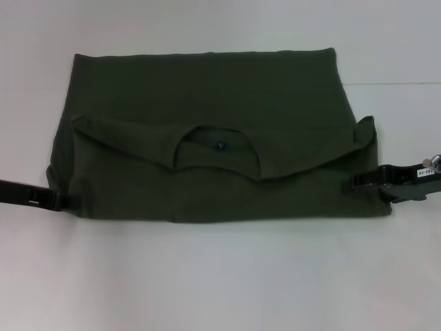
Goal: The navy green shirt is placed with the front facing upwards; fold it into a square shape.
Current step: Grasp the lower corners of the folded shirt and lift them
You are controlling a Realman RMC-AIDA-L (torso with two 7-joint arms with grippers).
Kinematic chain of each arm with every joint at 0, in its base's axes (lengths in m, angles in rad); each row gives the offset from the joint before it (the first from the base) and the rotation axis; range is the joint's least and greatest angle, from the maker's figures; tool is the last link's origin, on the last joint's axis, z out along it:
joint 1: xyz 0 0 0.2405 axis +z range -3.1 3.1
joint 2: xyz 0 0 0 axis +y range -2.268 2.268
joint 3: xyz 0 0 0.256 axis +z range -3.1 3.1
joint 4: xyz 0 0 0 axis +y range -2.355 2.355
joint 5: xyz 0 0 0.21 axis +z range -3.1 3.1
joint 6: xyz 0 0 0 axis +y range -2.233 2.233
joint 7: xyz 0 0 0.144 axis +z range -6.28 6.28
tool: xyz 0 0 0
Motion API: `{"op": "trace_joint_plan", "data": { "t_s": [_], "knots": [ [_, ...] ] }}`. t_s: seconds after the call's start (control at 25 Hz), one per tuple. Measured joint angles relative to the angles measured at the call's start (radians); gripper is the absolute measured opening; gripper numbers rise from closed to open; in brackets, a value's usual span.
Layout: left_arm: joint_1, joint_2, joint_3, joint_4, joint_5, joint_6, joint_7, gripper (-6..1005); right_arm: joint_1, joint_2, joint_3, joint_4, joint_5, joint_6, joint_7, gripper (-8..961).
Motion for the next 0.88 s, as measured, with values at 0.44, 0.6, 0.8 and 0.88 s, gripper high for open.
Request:
{"op": "trace_joint_plan", "data": {
  "t_s": [0.44,0.6,0.8,0.88],
  "knots": [
    [0.0,0.001,0.0,0.002,0.0,0.0,-0.004,84,-0.006,-0.01,-0.002,0.001,0.001,-0.001,0.007,830],
    [-0.001,0.003,0.0,0.002,-0.006,0.0,-0.007,86,-0.007,-0.014,-0.01,-0.003,-0.008,-0.001,0.009,826],
    [-0.002,0.005,0.0,0.002,-0.009,0.008,-0.009,88,-0.002,-0.014,-0.011,-0.003,-0.035,0.003,0.008,573],
    [-0.002,0.005,0.0,0.002,-0.009,0.01,-0.009,89,0.001,-0.014,-0.011,-0.003,-0.042,0.004,0.008,533]
  ]
}}
